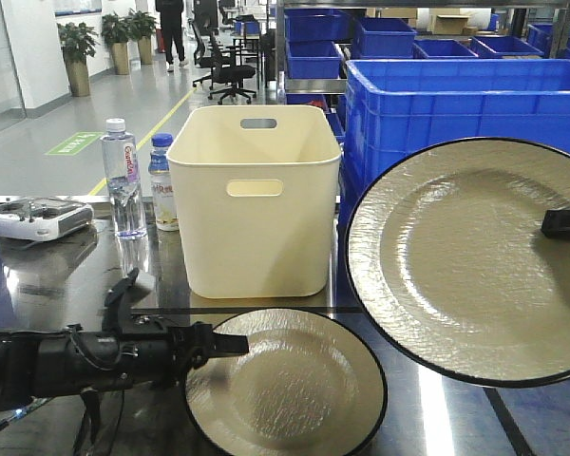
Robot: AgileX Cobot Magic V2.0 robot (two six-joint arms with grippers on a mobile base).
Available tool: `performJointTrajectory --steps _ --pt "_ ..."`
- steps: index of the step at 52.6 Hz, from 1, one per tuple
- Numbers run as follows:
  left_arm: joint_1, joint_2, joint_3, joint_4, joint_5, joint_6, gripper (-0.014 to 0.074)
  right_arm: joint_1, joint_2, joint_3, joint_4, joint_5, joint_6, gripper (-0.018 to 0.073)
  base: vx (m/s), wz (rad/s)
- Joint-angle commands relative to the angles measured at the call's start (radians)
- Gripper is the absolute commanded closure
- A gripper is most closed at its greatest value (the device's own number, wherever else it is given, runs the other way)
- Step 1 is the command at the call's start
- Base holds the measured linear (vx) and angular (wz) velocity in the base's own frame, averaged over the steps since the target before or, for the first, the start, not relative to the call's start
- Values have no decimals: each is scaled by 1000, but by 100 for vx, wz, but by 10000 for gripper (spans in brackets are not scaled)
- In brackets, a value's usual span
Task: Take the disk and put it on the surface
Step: 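Lower the right gripper's plate onto the first plate and release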
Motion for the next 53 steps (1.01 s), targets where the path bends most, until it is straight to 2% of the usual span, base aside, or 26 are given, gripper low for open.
performJointTrajectory --steps 1,9,14,19,24,32,37,43,47,53 --pt "47 -61 -36 -98 19 33 -34 -1 -10 -30 130 -30 1 568 0 0" --pt "157 -95 -36 -37 54 37 -21 12 36 -30 128 -35 -2 568 0 0" --pt "218 -137 -36 -24 147 37 13 66 87 -30 126 -66 -2 568 0 0" --pt "269 -191 -36 -25 233 37 86 158 151 -30 126 -113 -5 568 0 0" --pt "315 -257 -36 3 315 55 240 254 211 -30 134 -186 -26 568 0 0" --pt "363 -344 -36 95 320 62 610 405 315 -41 156 -287 -47 566 0 0" --pt "372 -386 -36 127 302 60 606 478 365 -48 152 -349 -73 563 0 0" --pt "371 -405 -36 133 306 53 604 513 389 -48 146 -390 -142 532 0 0" --pt "371 -413 -36 145 305 51 604 521 393 -48 146 -392 -171 483 0 0" --pt "371 -417 -36 162 305 43 604 522 393 -48 146 -390 -186 339 0 0"
